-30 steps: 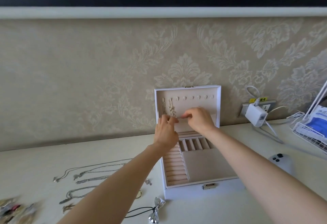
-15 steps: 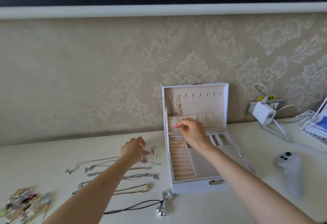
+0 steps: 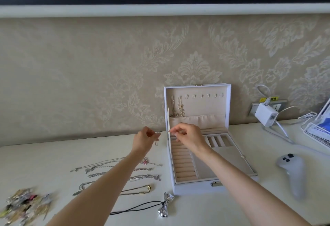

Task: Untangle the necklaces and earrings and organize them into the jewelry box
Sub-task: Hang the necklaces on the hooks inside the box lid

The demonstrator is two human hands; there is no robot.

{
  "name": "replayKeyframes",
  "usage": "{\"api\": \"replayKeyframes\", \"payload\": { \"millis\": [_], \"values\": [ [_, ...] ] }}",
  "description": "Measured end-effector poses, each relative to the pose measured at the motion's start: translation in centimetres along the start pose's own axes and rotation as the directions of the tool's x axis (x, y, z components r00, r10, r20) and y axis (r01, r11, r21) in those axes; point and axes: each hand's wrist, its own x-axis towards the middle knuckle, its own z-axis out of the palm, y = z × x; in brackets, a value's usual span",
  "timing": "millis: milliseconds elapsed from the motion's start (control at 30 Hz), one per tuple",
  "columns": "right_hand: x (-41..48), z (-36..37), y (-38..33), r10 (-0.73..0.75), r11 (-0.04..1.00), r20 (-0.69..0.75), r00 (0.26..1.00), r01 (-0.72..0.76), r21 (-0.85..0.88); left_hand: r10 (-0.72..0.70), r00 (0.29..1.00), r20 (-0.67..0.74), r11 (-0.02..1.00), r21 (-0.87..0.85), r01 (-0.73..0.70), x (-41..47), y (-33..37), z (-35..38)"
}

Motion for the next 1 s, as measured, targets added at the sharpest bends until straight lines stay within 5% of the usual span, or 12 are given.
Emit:
{"api": "replayKeyframes", "payload": {
  "millis": [100, 367, 667, 1000],
  "values": [
    [0.2, 0.4, -0.7, 0.051, 0.995, 0.037, 0.998, -0.054, 0.087, 0.031, 0.997, 0.074, 0.934, -0.357, -0.003, -0.3, 2.0, -0.4],
    [0.6, 0.4, -1.9, 0.134, 0.91, 0.101, 0.986, -0.163, 0.381, 0.085, 0.974, 0.208, 0.773, -0.631, 0.068, -0.4, 4.5, 0.2],
    [0.8, -0.8, -1.6, 0.111, 0.884, 0.062, 0.992, -0.127, 0.451, 0.061, 0.972, 0.228, 0.697, -0.707, 0.122, -0.5, 5.8, 0.4],
    [0.5, -1.9, -1.8, 0.143, 0.783, 0.032, 0.989, -0.133, 0.607, 0.136, 0.982, 0.131, 0.798, -0.602, -0.03, -0.3, 8.8, 0.9]
  ]
}}
